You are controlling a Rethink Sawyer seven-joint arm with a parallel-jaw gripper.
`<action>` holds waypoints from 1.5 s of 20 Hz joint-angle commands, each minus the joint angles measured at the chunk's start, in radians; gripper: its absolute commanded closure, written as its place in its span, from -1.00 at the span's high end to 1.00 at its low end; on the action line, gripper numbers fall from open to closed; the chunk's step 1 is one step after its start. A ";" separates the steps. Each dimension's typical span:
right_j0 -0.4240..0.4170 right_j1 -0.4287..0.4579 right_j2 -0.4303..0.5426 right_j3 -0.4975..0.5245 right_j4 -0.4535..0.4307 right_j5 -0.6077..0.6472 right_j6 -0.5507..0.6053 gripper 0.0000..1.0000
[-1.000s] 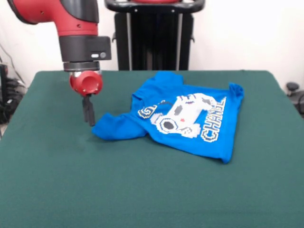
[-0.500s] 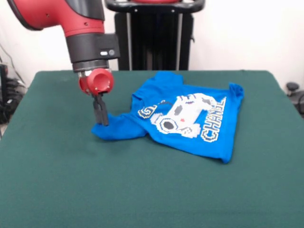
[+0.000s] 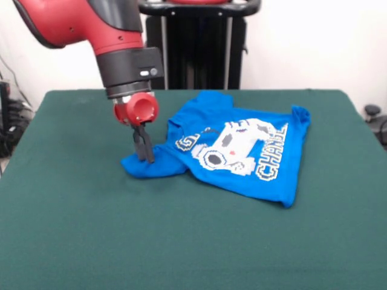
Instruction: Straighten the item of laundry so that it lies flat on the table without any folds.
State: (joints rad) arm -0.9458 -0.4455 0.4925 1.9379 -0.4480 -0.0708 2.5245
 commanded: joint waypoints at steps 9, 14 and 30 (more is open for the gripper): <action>0.173 0.011 -0.078 -0.032 0.009 0.182 0.015 1.00; 0.332 -0.019 -0.246 -0.098 0.087 0.162 0.115 1.00; 0.610 0.104 -0.543 -0.308 0.391 0.014 0.161 1.00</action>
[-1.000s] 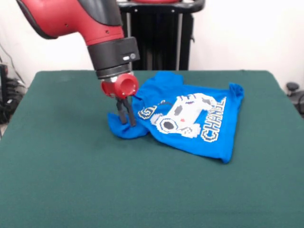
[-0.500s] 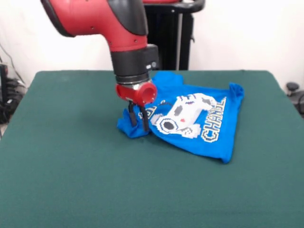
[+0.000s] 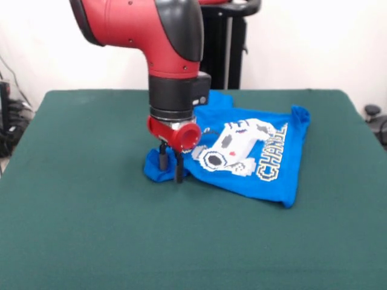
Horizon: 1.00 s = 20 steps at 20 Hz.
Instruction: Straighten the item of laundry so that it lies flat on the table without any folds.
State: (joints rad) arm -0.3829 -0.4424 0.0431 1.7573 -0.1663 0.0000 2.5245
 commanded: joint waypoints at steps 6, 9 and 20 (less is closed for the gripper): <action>0.116 0.115 -0.178 -0.155 0.153 -0.014 0.121 -1.00; 0.120 0.113 -0.182 -0.163 0.154 0.020 0.109 -1.00; 0.026 0.059 -0.080 -0.119 0.063 -0.058 0.049 -1.00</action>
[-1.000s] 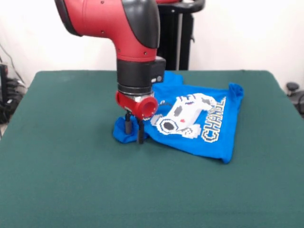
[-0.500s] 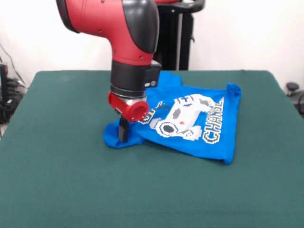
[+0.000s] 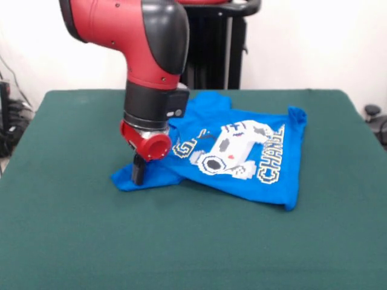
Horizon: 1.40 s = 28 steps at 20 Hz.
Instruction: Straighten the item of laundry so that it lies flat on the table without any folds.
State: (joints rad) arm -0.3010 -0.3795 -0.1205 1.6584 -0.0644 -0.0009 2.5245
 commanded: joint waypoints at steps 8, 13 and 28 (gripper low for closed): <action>-0.254 -0.118 0.294 0.108 -0.302 -0.122 0.002 -1.00; -0.257 -0.107 0.299 0.078 -0.353 -0.157 0.024 -1.00; -0.350 -0.129 0.430 0.141 -0.400 -0.086 0.029 -1.00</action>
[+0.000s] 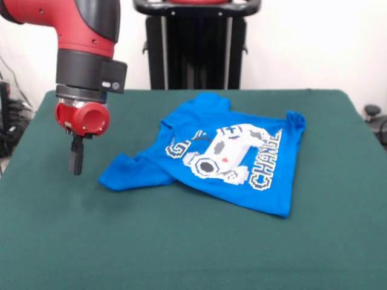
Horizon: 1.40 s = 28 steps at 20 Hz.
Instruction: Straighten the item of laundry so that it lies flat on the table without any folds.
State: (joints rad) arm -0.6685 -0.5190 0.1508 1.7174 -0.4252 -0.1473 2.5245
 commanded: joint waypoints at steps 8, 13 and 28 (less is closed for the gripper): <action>0.011 0.049 0.160 0.064 -0.033 0.126 -0.001 -1.00; -0.006 0.080 0.174 0.082 0.005 0.195 0.004 -1.00; -0.024 0.075 0.177 0.160 0.056 0.327 0.023 -1.00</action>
State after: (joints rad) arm -0.7109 -0.5144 0.2167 1.7984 -0.4143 0.0610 2.5245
